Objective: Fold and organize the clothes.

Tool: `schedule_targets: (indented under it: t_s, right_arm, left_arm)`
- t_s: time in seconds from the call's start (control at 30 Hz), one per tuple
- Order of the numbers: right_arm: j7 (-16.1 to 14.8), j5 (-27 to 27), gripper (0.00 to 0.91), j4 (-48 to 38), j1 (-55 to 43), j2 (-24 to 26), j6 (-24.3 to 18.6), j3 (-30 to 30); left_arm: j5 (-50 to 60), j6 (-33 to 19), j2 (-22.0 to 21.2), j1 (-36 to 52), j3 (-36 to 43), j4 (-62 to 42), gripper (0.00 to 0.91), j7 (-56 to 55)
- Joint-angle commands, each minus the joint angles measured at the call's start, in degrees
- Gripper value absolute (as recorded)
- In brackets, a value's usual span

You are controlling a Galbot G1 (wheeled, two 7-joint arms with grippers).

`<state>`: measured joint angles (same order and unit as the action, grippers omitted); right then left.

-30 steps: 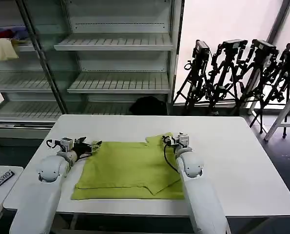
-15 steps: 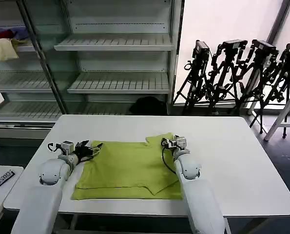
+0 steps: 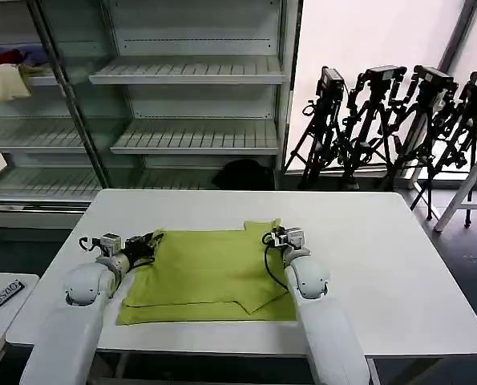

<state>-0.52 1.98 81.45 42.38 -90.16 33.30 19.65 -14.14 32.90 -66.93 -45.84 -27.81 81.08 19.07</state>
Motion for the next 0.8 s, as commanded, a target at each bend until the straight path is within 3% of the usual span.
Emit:
schedule_targets:
  t_s: [0.03, 0.47, 0.8]
  right_arm:
    - [0.77, -5.07, 0.0, 7.33, 1.27, 1.08, 0.07, -0.49]
    - [-0.13, -6.12, 0.0, 22.65, 12.82, 3.9, 0.22, -0.82]
    - [-1.1, -5.01, 0.0, 27.56, 21.94, 4.91, 0.09, 0.05]
  left_arm:
    - [-3.36, 0.14, 0.49, -0.33, -0.84, 2.02, 0.01, -1.31]
    - [-8.23, -0.01, 2.19, -7.62, -3.93, 12.4, 0.01, -0.89]
    - [-11.64, -1.55, 4.44, -18.53, -8.42, 20.01, 0.01, 0.19]
